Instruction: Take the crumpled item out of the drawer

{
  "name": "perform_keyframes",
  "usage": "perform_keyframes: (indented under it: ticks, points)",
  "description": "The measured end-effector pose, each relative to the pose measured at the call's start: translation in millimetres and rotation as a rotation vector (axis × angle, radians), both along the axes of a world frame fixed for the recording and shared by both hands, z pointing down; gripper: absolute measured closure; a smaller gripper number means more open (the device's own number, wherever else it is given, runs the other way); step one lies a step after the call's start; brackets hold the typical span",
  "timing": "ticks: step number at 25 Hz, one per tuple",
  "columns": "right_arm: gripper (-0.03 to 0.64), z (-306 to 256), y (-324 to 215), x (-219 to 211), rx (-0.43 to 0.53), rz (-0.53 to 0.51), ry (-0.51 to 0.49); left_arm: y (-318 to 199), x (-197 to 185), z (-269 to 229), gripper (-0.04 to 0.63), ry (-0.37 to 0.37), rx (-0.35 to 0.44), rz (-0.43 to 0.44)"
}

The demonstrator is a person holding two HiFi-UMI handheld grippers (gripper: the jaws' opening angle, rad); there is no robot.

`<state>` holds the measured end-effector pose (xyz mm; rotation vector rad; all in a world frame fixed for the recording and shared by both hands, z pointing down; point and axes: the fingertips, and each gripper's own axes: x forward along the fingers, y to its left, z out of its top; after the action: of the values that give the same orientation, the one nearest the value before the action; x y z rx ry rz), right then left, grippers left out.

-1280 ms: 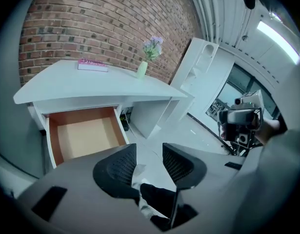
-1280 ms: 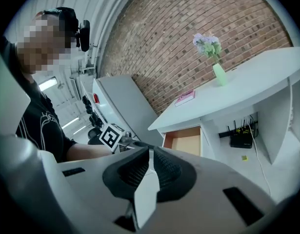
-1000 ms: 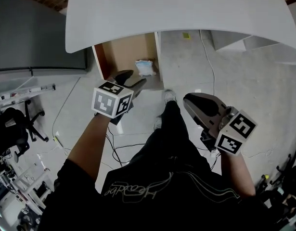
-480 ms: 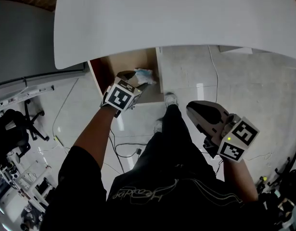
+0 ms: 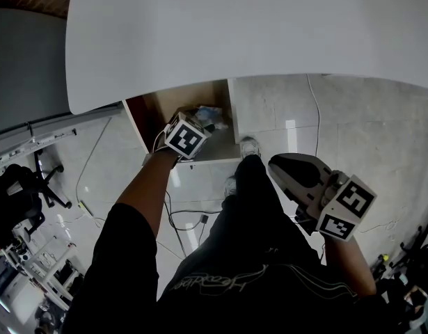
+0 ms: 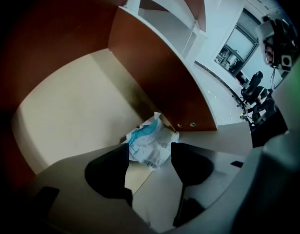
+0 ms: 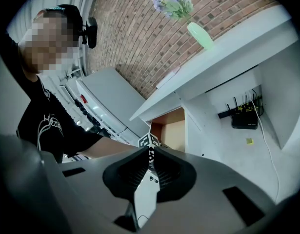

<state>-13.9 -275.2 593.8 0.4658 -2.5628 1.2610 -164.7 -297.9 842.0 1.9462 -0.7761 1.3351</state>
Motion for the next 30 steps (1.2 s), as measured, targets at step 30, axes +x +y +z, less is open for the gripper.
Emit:
perform_keyframes:
  ticks: [30]
  points:
    - [0.56, -10.2, 27.0, -23.0, 0.009, -0.009, 0.017, -7.5, -14.1, -34.7, 0.503, -0.015, 0.115, 0.01]
